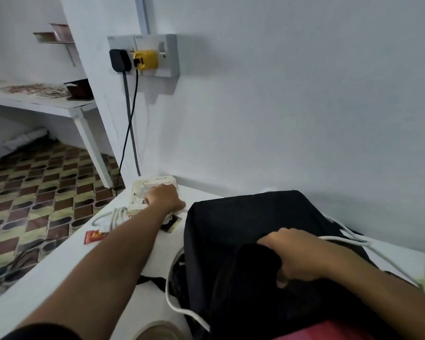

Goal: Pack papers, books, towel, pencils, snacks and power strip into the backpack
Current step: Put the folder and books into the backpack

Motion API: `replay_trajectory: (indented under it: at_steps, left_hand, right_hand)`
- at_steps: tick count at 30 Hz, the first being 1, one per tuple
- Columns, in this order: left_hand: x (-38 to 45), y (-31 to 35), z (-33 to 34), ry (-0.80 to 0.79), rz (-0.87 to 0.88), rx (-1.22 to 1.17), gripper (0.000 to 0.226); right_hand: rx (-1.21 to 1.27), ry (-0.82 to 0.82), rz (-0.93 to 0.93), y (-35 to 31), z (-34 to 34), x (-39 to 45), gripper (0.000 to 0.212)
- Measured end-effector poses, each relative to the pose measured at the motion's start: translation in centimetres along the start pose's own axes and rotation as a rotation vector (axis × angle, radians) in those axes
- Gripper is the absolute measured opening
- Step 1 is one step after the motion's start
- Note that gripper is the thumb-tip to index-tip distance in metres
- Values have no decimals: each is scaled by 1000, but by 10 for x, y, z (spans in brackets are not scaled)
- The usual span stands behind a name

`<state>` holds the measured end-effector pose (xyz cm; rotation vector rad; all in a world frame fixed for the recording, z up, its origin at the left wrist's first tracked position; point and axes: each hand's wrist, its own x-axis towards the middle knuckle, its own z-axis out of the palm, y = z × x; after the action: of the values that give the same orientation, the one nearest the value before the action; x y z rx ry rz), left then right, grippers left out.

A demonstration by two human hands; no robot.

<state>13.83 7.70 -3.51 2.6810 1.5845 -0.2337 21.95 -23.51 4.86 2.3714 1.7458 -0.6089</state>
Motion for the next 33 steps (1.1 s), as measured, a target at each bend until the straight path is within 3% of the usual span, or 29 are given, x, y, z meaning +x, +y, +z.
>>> replay_trajectory:
  at_steps: [8, 19, 26, 30, 33]
  left_hand:
    - [4, 12, -12, 149, 207, 82, 34]
    - [-54, -14, -92, 439, 310, 220, 30]
    - [-172, -19, -169, 662, 428, -59, 46]
    - [-265, -18, -201, 835, 455, -281, 35]
    - [-330, -21, -214, 794, 437, -555, 23]
  right_hand:
    - [-19, 35, 25, 3, 4, -2, 40]
    - [37, 216, -34, 8, 0, -22, 35]
    - [207, 452, 114, 26, -5, -34, 34]
    - [409, 446, 147, 48, -9, -35, 33]
    - [584, 427, 100, 55, -11, -40, 30]
